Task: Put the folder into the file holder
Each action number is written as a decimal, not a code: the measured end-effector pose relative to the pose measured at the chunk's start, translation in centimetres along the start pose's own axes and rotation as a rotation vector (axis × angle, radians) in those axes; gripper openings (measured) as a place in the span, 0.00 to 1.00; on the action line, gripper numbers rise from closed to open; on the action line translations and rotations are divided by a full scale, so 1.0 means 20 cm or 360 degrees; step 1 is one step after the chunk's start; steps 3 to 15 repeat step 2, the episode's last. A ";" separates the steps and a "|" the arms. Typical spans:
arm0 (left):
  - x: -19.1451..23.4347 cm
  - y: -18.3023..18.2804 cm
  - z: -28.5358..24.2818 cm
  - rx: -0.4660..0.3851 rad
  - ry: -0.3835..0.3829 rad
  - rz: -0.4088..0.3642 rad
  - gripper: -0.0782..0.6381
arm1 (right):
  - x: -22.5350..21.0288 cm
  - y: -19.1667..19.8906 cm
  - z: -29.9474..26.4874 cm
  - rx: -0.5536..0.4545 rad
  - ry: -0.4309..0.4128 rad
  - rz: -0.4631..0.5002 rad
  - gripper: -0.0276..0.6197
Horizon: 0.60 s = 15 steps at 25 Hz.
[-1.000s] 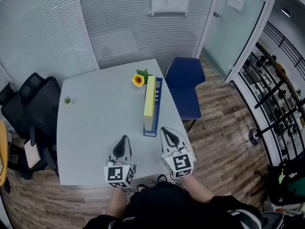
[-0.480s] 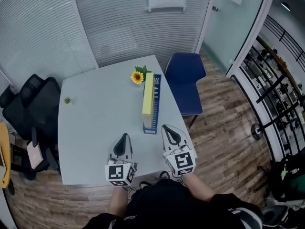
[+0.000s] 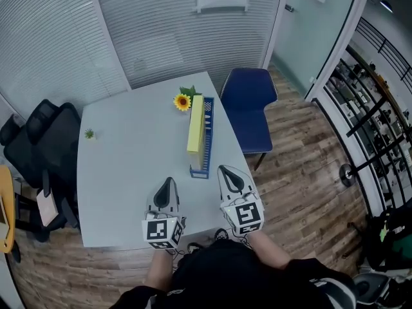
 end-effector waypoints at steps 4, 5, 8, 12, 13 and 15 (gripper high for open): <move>-0.01 0.00 -0.01 -0.0006 -0.0006 0.0012 0.11 | -0.02 0.01 0.00 0.0011 -0.0003 0.0003 0.05; -0.01 0.00 -0.01 -0.0006 -0.0006 0.0012 0.11 | -0.02 0.01 0.00 0.0011 -0.0003 0.0003 0.05; -0.01 0.00 -0.01 -0.0006 -0.0006 0.0012 0.11 | -0.02 0.01 0.00 0.0011 -0.0003 0.0003 0.05; -0.01 0.00 -0.01 -0.0006 -0.0006 0.0012 0.11 | -0.02 0.01 0.00 0.0011 -0.0003 0.0003 0.05; -0.01 0.00 -0.01 -0.0006 -0.0006 0.0012 0.11 | -0.02 0.01 0.00 0.0011 -0.0003 0.0003 0.05; -0.01 0.00 -0.01 -0.0006 -0.0006 0.0012 0.11 | -0.02 0.01 0.00 0.0011 -0.0003 0.0003 0.05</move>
Point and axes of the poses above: the fingertips, and each gripper's own axes: z backward along the fingers, x to its left, y out of its underside, the point moved 5 cm from there along z, backward along the fingers, and after that the axes turned 6 degrees about x, right-handed, at the moved point
